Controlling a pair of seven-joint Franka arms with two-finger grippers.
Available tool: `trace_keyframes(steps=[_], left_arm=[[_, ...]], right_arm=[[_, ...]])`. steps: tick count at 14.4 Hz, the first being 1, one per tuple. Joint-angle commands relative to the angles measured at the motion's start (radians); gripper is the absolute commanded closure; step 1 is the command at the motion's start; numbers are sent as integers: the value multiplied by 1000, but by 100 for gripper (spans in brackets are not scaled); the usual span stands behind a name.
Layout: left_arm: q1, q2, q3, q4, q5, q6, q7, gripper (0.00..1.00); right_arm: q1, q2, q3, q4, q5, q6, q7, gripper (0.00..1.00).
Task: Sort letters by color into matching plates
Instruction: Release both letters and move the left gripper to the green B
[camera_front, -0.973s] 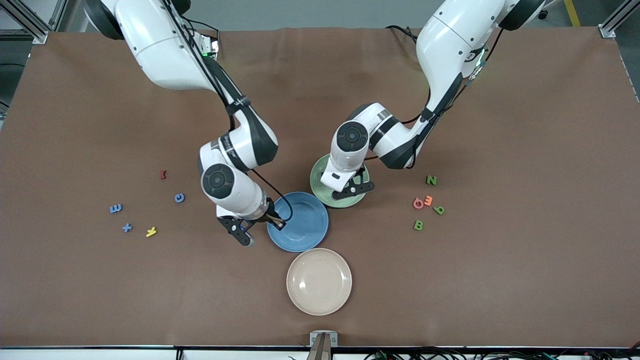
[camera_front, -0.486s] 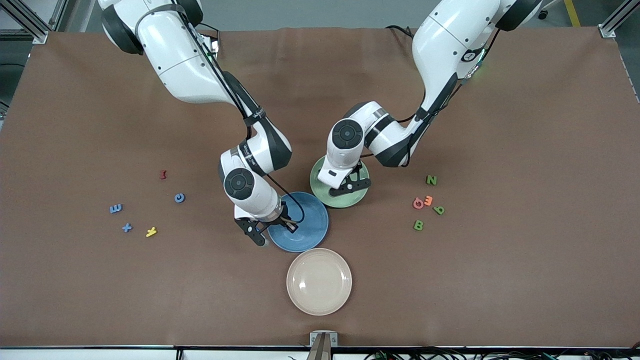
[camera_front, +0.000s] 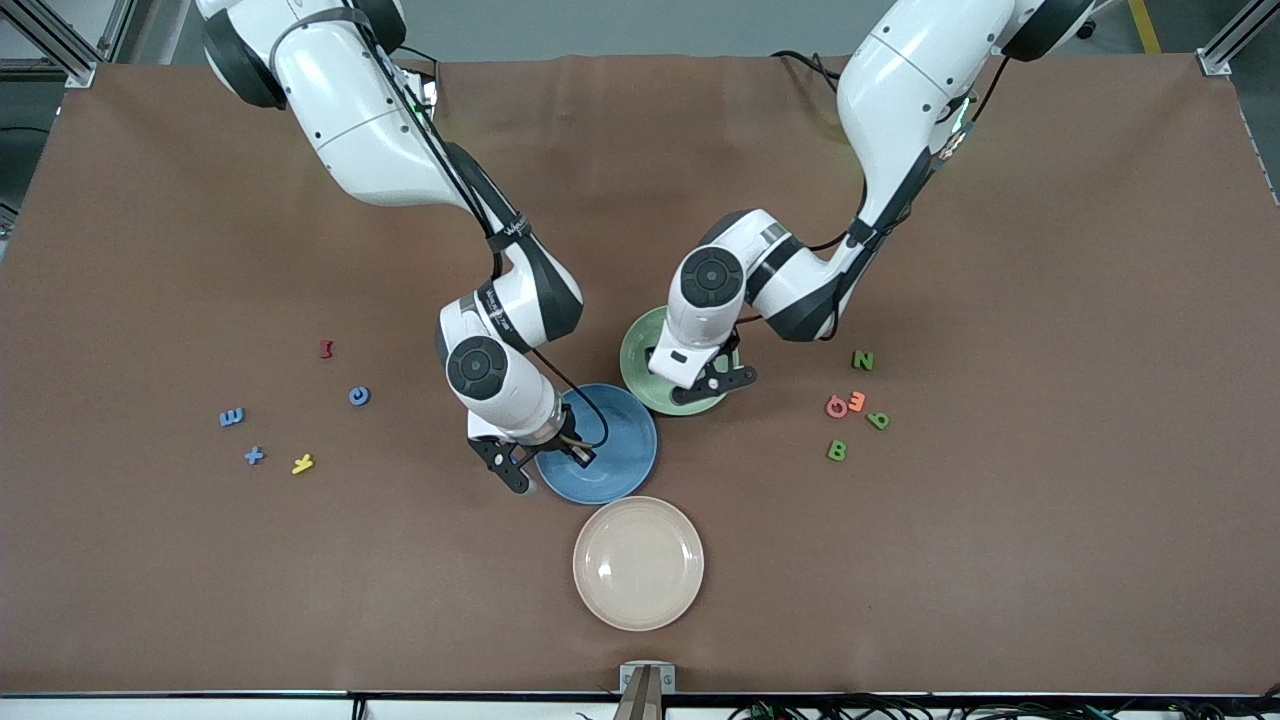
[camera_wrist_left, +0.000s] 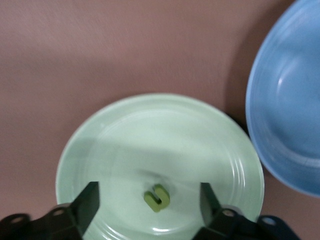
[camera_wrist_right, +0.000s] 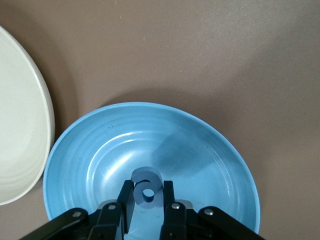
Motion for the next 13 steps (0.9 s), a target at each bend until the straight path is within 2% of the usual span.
trace_keyframes(steps=[1, 4, 5, 6, 7, 8, 13], left_arm=[[51, -36, -2, -18, 20, 4, 49, 5], [117, -45, -2, -23, 20, 1, 168, 5], [137, -45, 0, -21, 20, 1, 204, 5], [160, -45, 1, -18, 20, 1, 256, 5], [186, -43, 1, -14, 20, 3, 309, 5], [198, -40, 4, -12, 21, 3, 357, 5], [278, -13, 6, -6, 159, 11, 527, 5]], right_arm=[[9, 15, -10, 26, 5, -9, 15, 92], [9, 17, -10, 26, 6, -9, 16, 91], [9, 17, -10, 26, 6, -9, 15, 82], [9, 17, -10, 26, 6, -9, 16, 51], [9, 17, -10, 26, 5, -8, 16, 6], [12, 17, -10, 26, 3, -8, 16, 0], [13, 17, -11, 28, 3, -5, 16, 0]])
